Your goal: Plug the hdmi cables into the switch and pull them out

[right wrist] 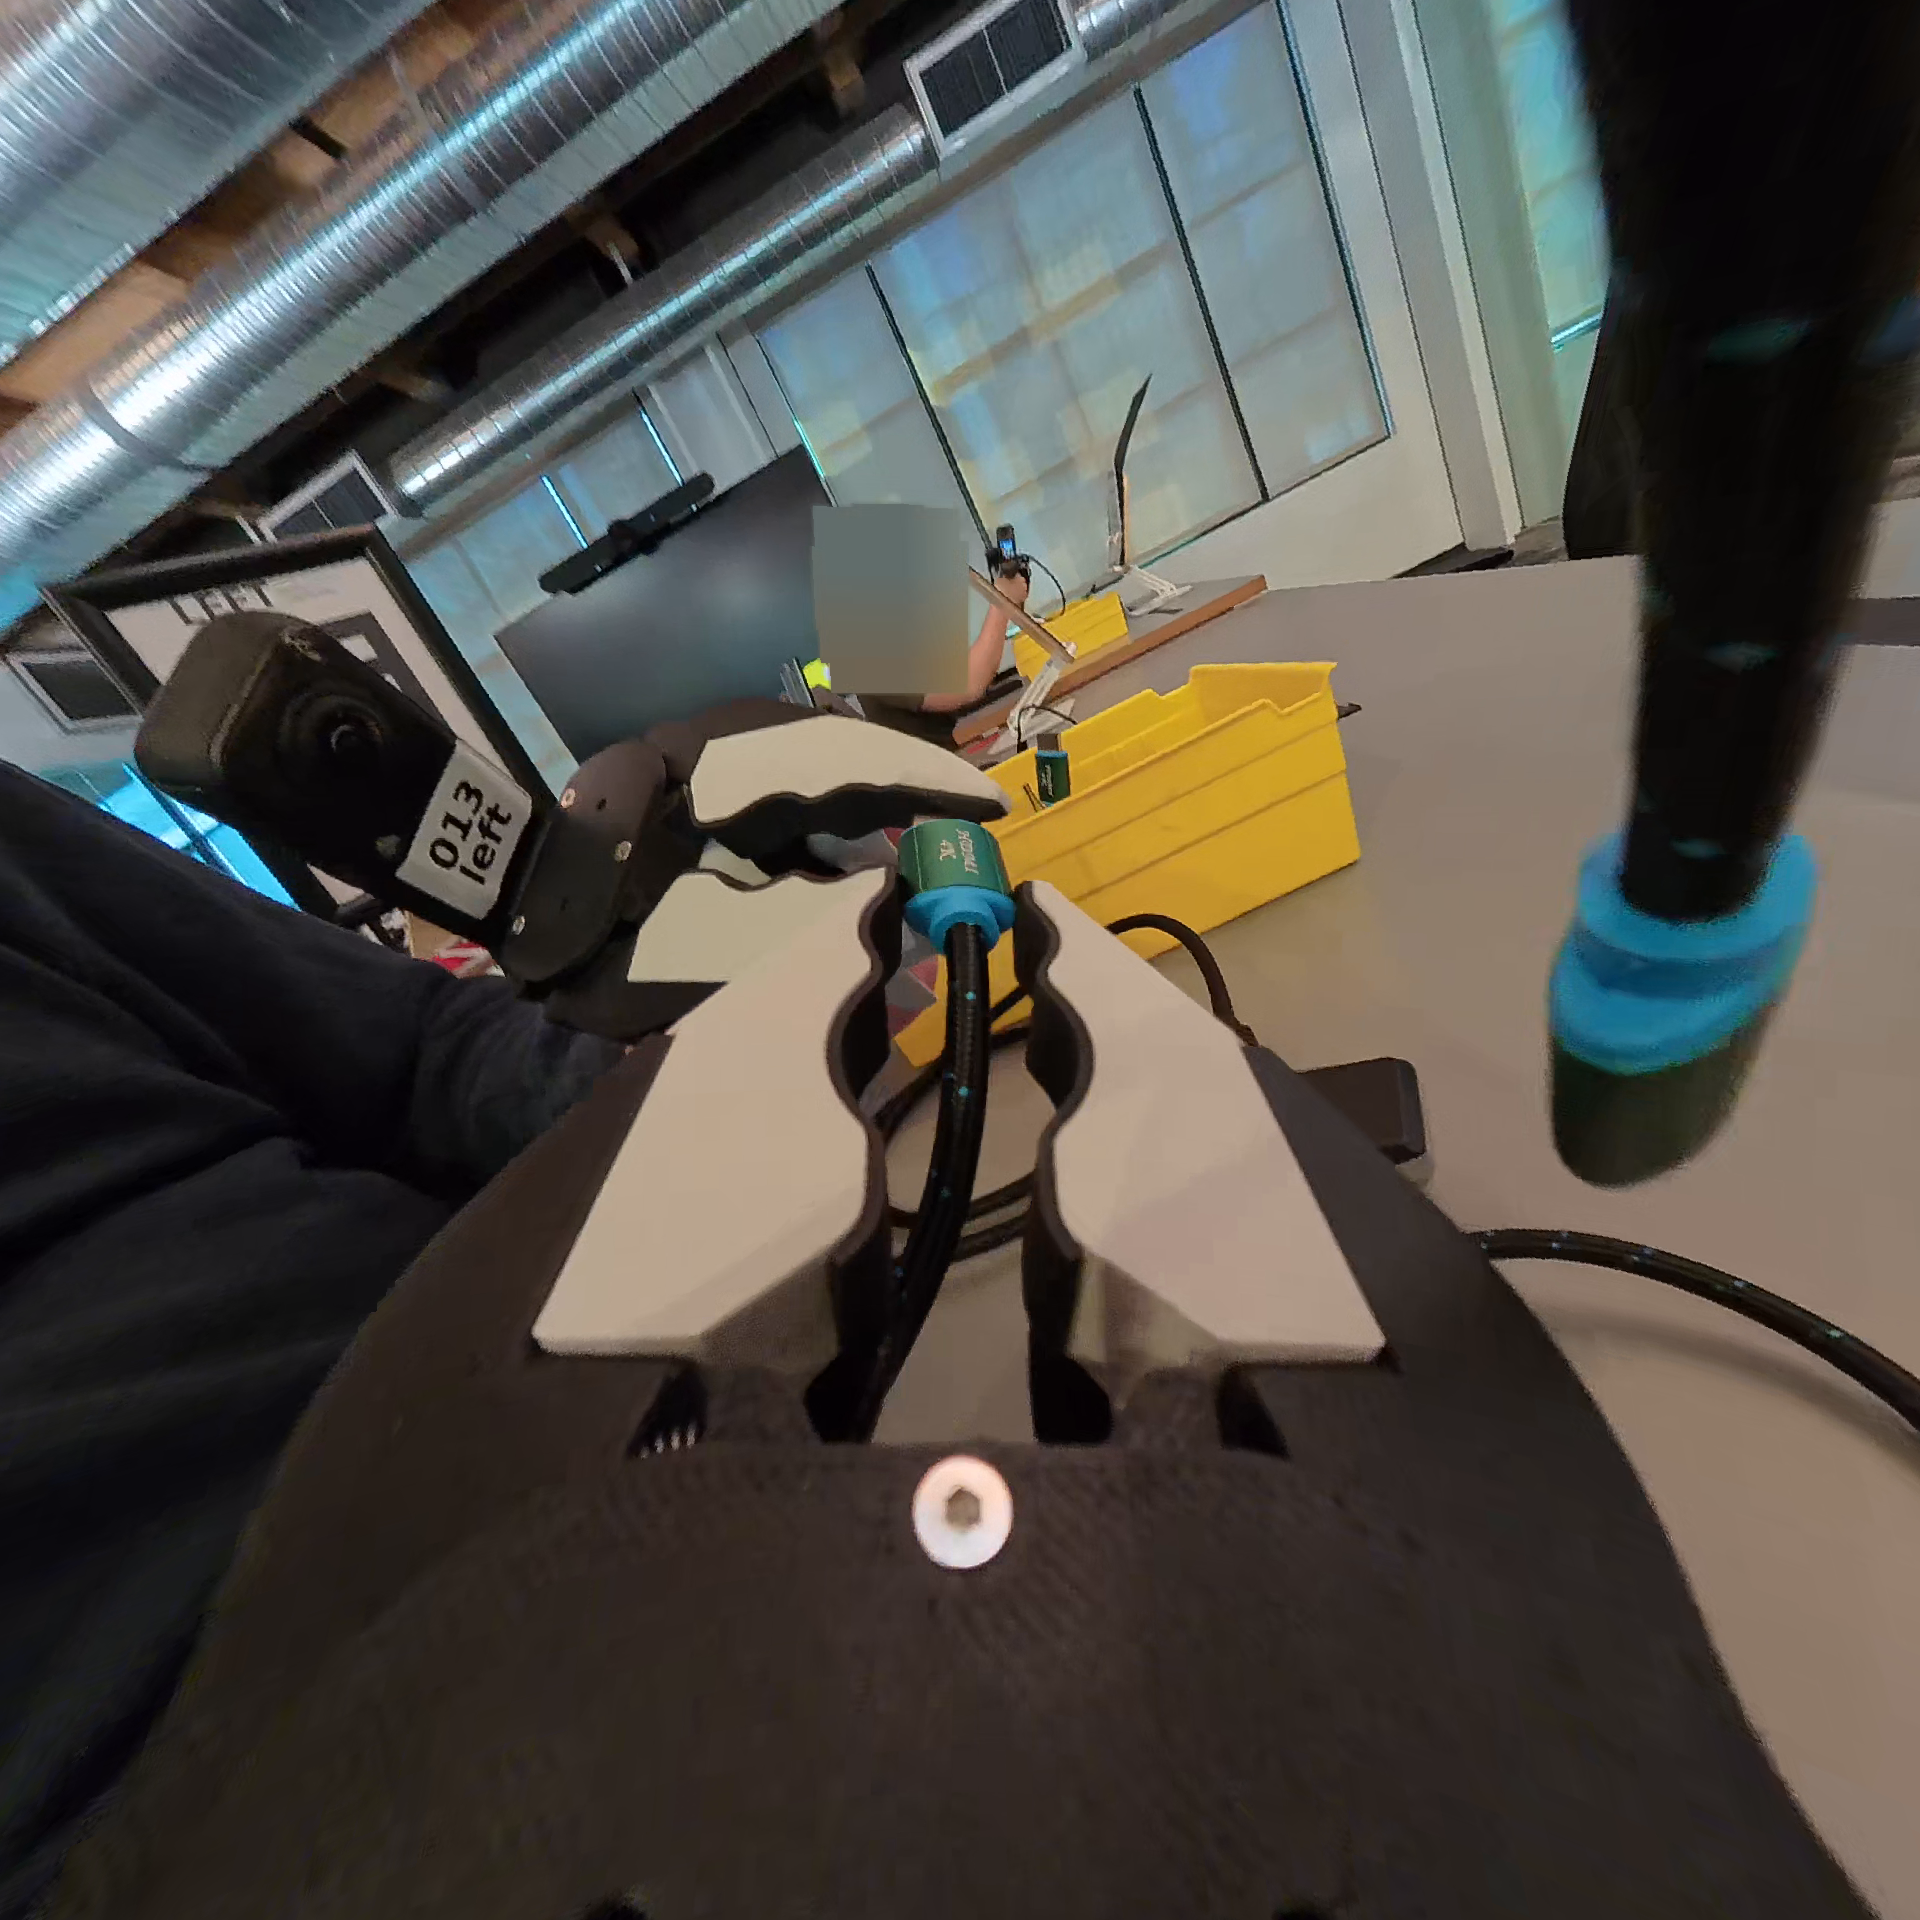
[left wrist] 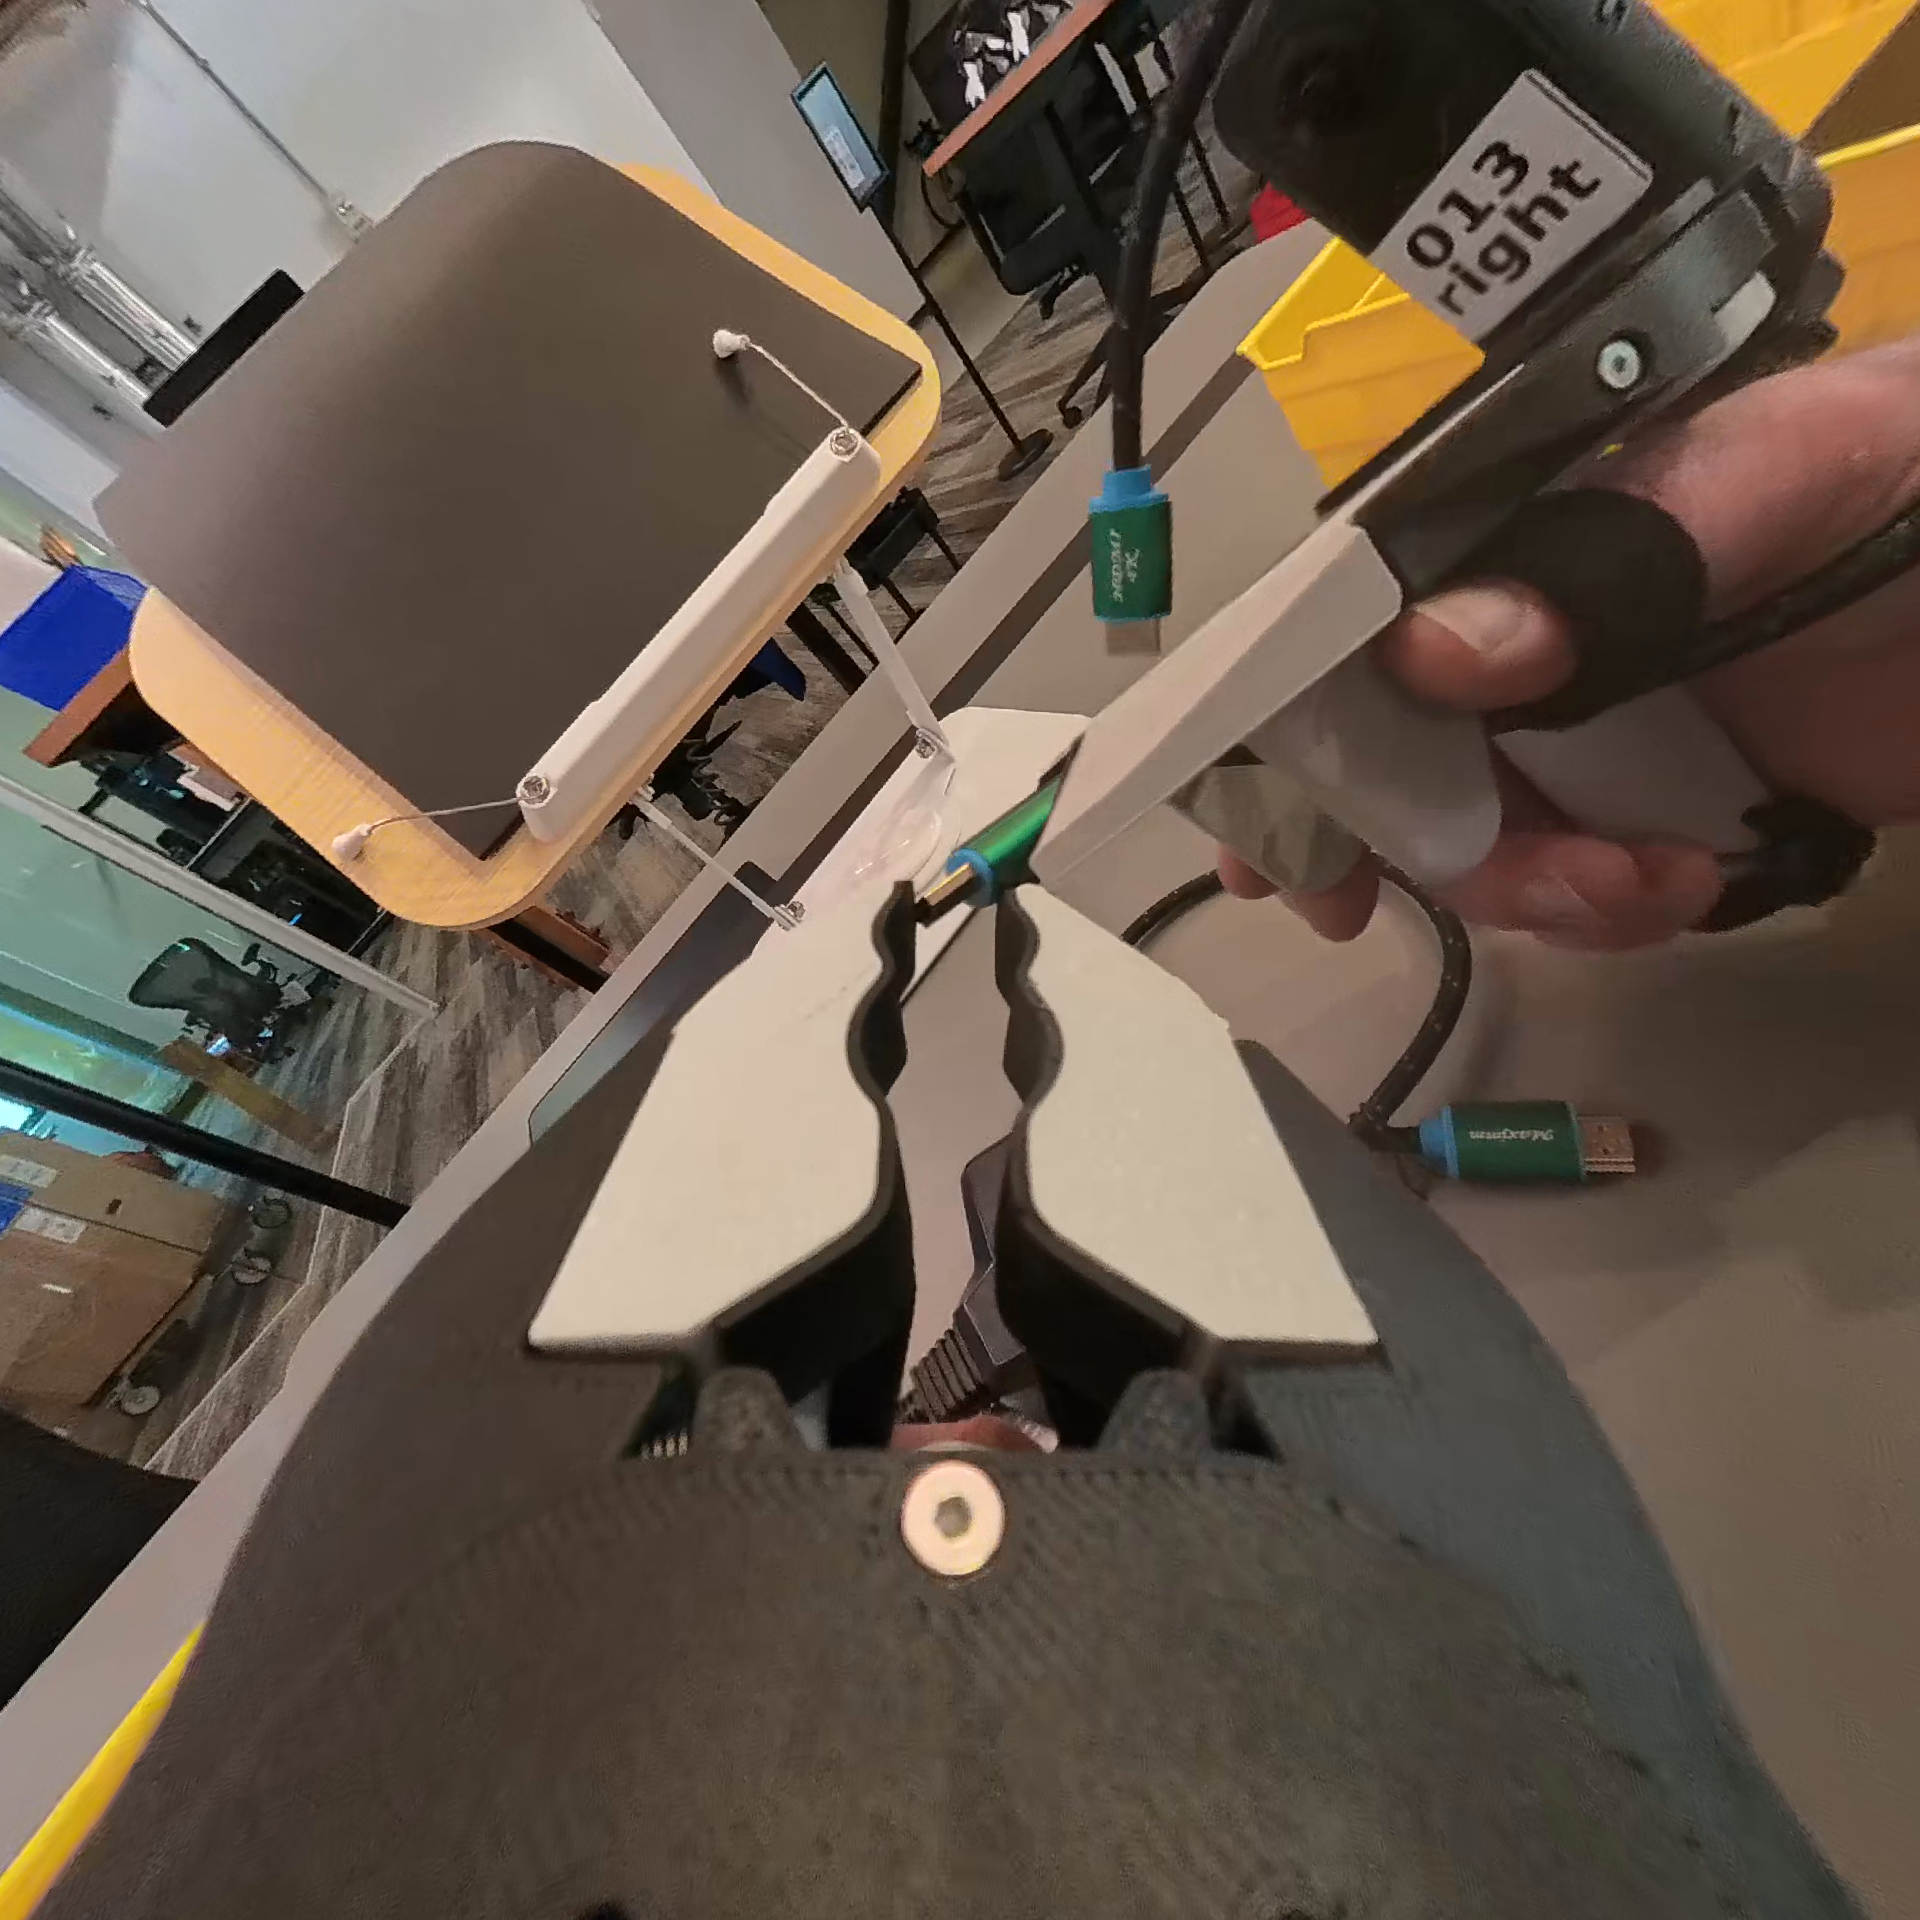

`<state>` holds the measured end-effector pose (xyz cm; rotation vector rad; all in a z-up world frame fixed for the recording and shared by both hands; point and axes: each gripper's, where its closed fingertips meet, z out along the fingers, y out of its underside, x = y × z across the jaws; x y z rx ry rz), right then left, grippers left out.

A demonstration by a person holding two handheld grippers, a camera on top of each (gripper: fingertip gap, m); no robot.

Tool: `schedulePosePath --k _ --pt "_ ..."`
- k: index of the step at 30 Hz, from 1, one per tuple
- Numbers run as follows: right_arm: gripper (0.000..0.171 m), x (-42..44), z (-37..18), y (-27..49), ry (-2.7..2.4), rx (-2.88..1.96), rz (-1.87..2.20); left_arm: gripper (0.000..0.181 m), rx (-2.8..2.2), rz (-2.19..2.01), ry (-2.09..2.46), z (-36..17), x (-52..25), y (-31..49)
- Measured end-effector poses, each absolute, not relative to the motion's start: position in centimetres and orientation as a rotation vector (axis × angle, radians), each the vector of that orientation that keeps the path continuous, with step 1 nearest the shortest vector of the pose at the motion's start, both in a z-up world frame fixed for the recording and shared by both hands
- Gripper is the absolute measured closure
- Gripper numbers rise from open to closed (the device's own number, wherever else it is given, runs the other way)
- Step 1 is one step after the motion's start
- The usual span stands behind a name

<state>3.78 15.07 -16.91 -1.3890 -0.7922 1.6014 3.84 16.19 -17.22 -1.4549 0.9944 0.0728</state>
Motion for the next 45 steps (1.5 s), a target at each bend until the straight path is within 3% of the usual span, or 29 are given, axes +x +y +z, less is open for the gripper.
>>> schedulePosePath --k 12,25,29,35,42,45 --pt "0.153 3.4 -16.9 15.5 -0.749 -1.379 1.527 0.167 -1.493 0.050 0.900 -17.6 3.4 16.5" --pt "0.154 3.3 -18.9 15.7 -0.846 -1.483 1.436 0.165 -1.531 0.018 1.100 -19.6 2.9 16.3" --pt "0.153 3.8 -19.6 16.4 -0.854 -1.527 1.381 0.154 -1.556 0.060 1.187 -20.4 2.1 16.4" --pt "0.153 3.3 -20.3 15.5 -0.940 -1.538 1.372 0.123 -1.512 0.069 1.341 -20.7 2.5 15.7" --pt "0.153 2.9 -19.6 14.7 -0.937 -1.497 1.457 0.158 -1.409 0.163 1.314 -20.2 3.4 16.0" --pt "0.153 2.9 -19.2 14.6 -0.922 -1.483 1.479 0.160 -1.415 0.179 1.256 -19.9 3.4 16.0"
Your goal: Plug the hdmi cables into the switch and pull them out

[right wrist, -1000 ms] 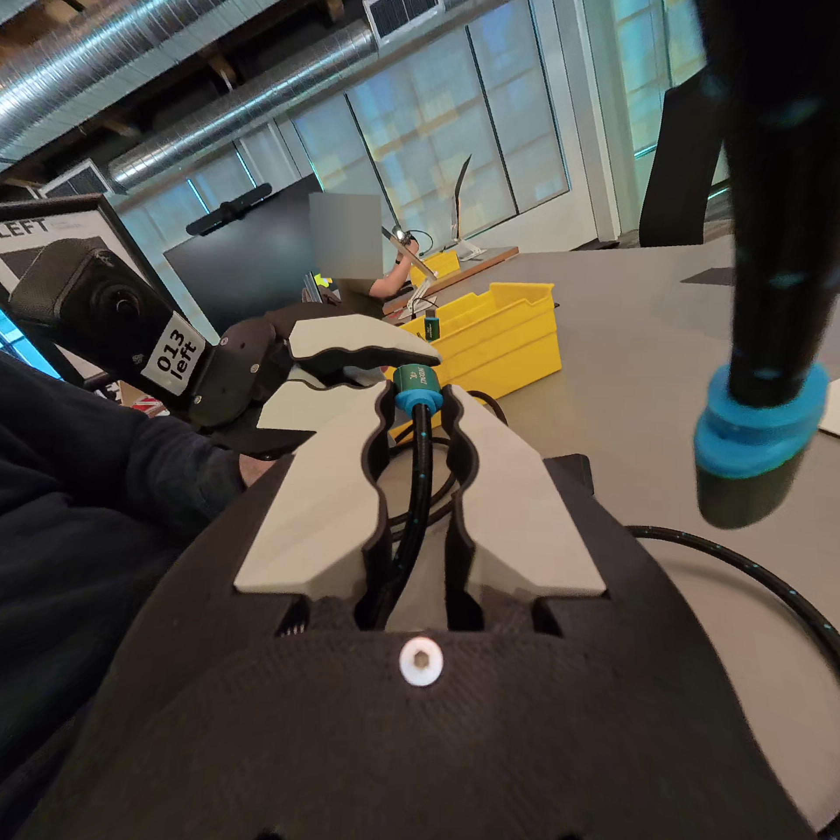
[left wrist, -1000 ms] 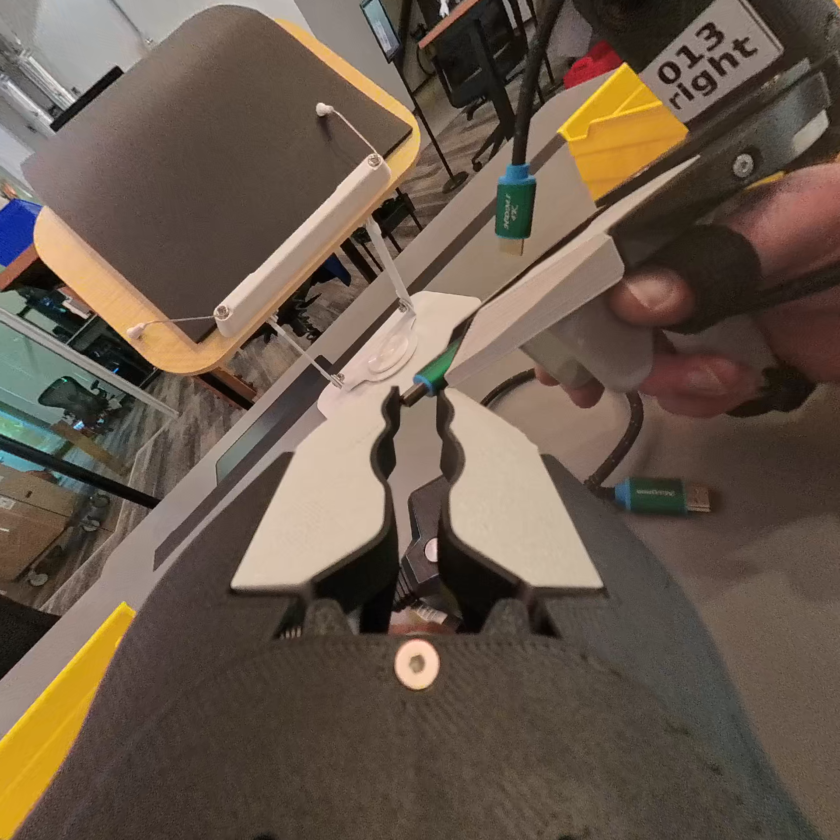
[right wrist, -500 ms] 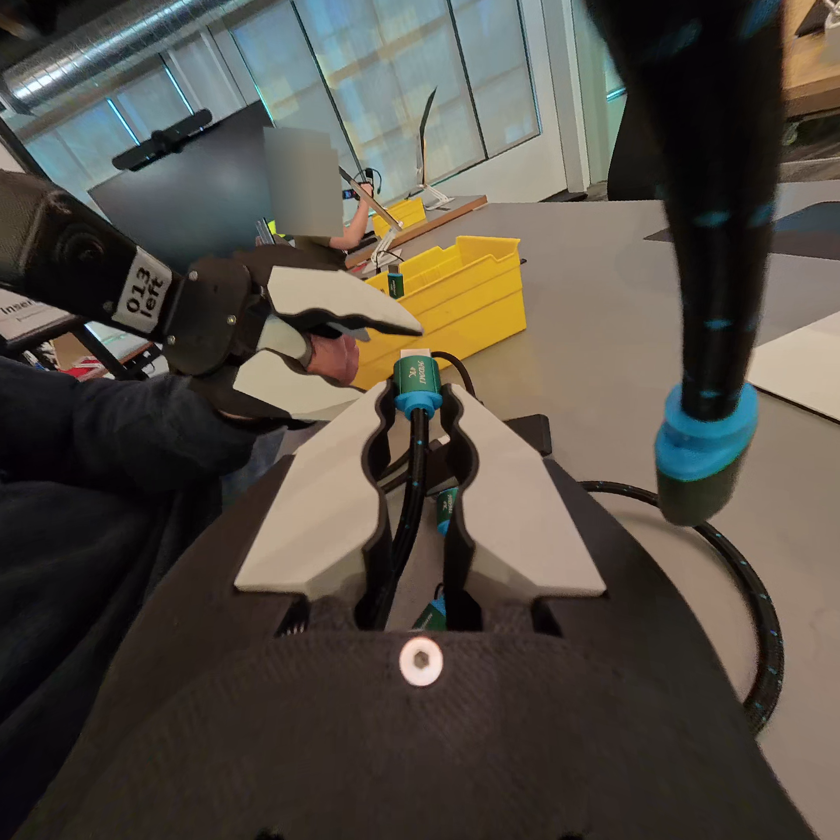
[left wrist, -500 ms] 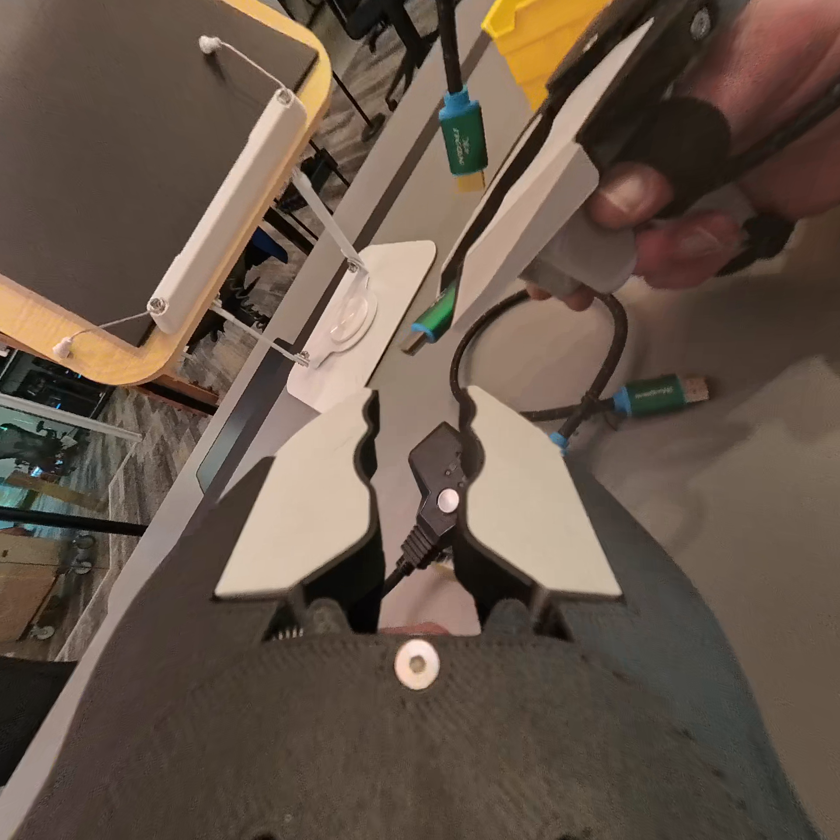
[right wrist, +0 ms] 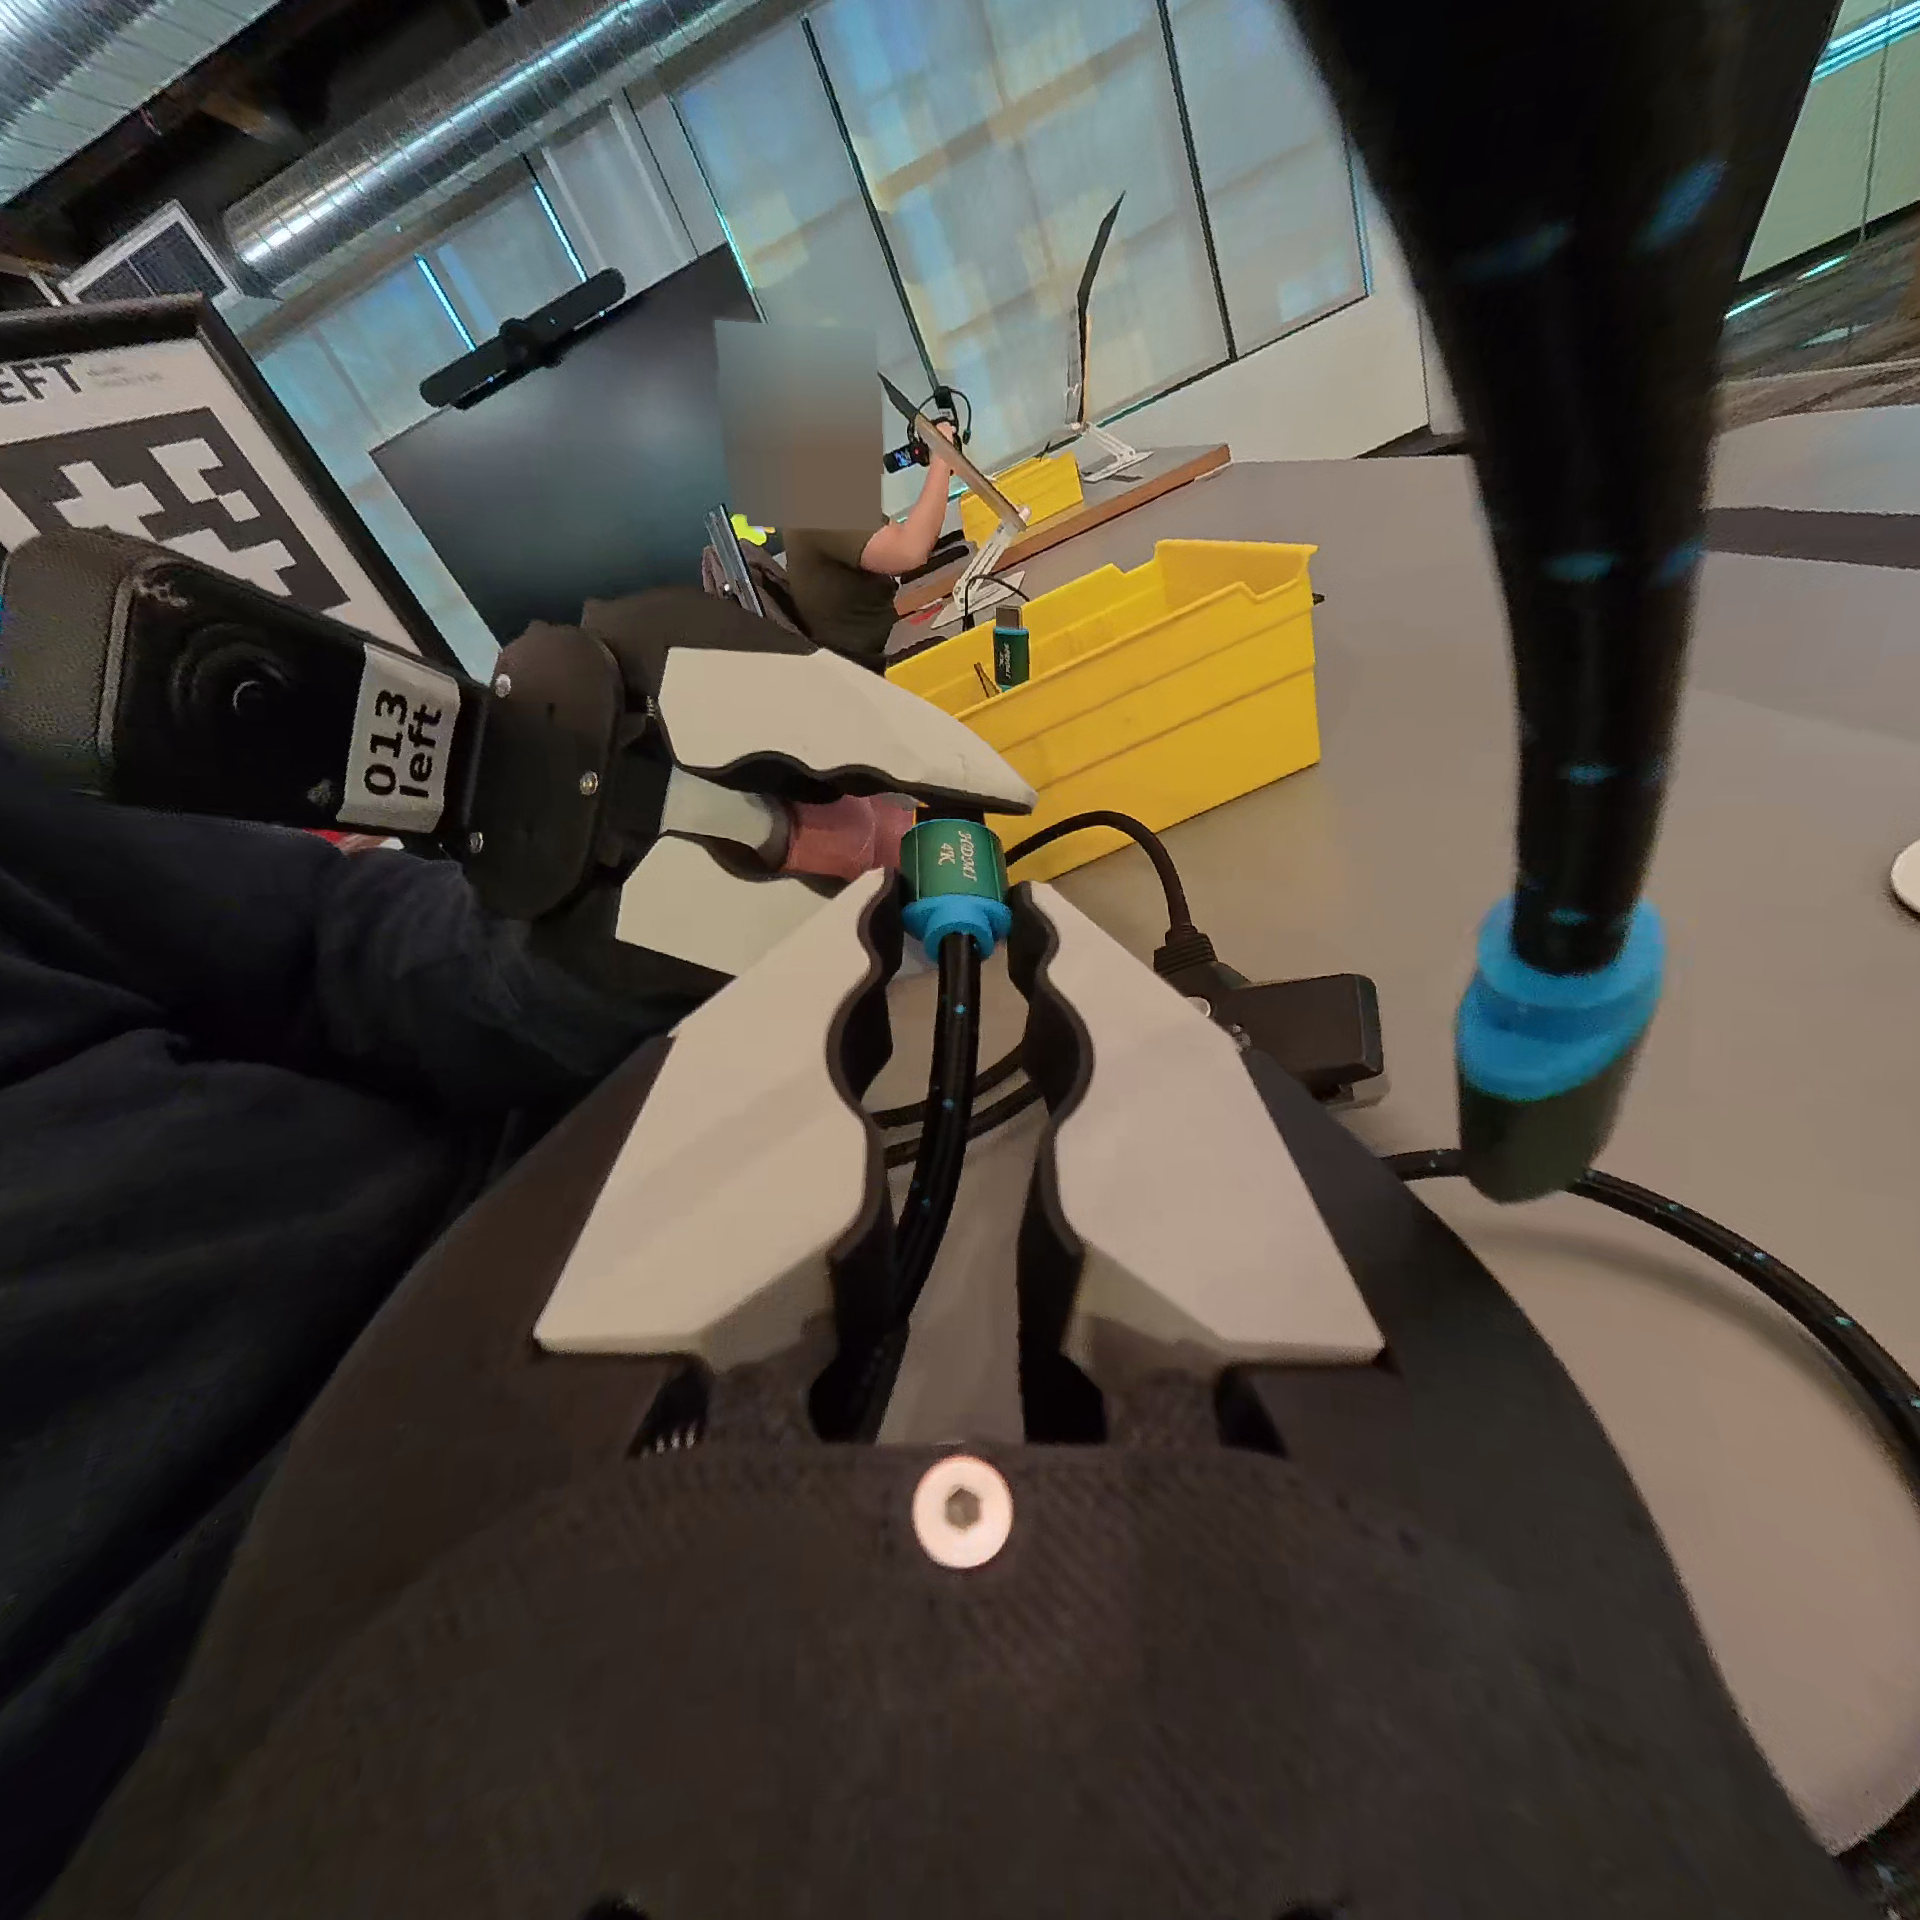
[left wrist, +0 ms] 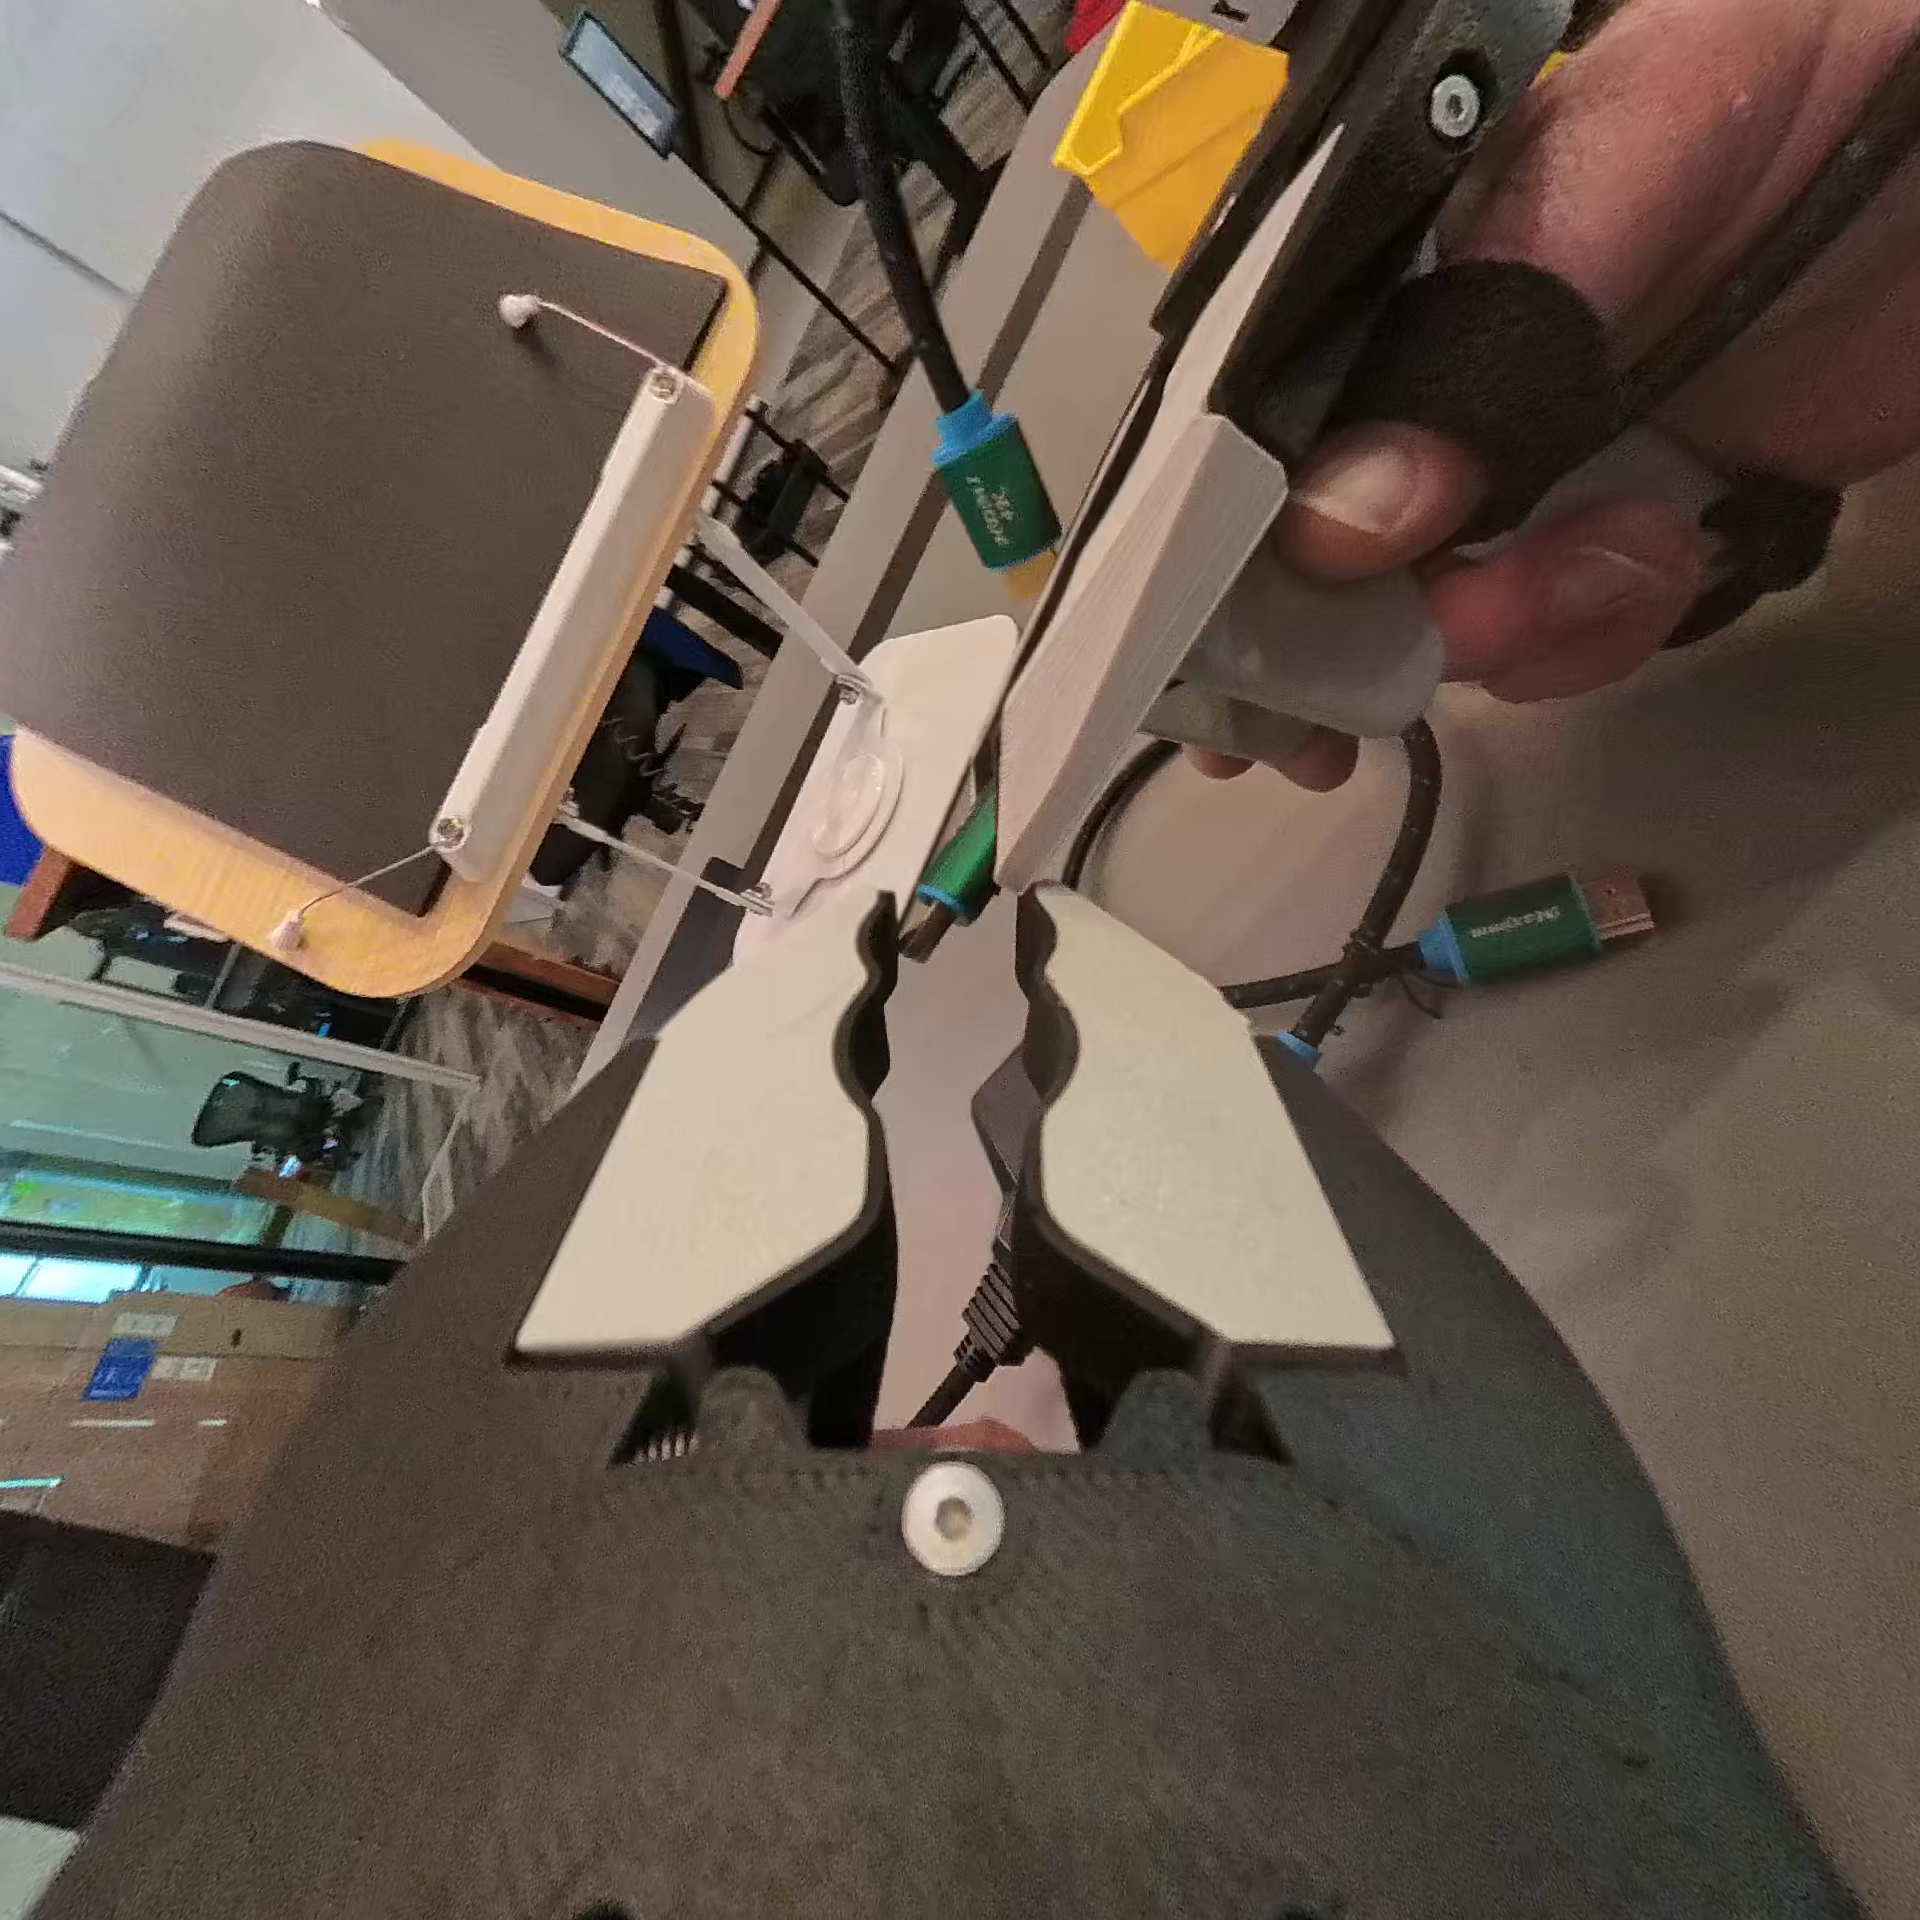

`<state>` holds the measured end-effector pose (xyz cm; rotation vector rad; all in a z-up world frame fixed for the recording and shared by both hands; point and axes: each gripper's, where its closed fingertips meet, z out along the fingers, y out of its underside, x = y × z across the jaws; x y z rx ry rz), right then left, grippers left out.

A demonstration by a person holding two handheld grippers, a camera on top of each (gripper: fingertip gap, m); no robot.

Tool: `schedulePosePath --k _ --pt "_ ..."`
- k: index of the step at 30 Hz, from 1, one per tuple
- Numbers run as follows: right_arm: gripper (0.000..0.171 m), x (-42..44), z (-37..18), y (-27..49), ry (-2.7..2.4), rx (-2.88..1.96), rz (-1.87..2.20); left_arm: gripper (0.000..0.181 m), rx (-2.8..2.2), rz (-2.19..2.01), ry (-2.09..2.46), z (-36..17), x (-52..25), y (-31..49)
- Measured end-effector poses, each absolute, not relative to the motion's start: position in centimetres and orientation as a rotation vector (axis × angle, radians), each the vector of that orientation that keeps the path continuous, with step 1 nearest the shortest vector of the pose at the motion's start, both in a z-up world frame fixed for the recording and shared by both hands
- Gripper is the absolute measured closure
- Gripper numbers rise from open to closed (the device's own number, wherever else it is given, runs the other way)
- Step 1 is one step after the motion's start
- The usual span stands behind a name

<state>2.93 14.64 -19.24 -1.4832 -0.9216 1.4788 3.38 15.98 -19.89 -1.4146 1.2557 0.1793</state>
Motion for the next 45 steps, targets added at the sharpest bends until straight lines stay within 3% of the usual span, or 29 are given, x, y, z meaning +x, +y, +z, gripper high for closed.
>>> schedulePosePath --k 24,45 --pt "0.153 2.5 -17.7 15.1 -0.682 -1.407 1.724 0.163 -1.473 0.212 0.957 -18.9 2.7 16.5" --pt "0.154 2.5 -19.3 15.2 -0.883 -1.457 1.447 0.158 -1.557 0.016 1.093 -20.5 3.1 16.4"
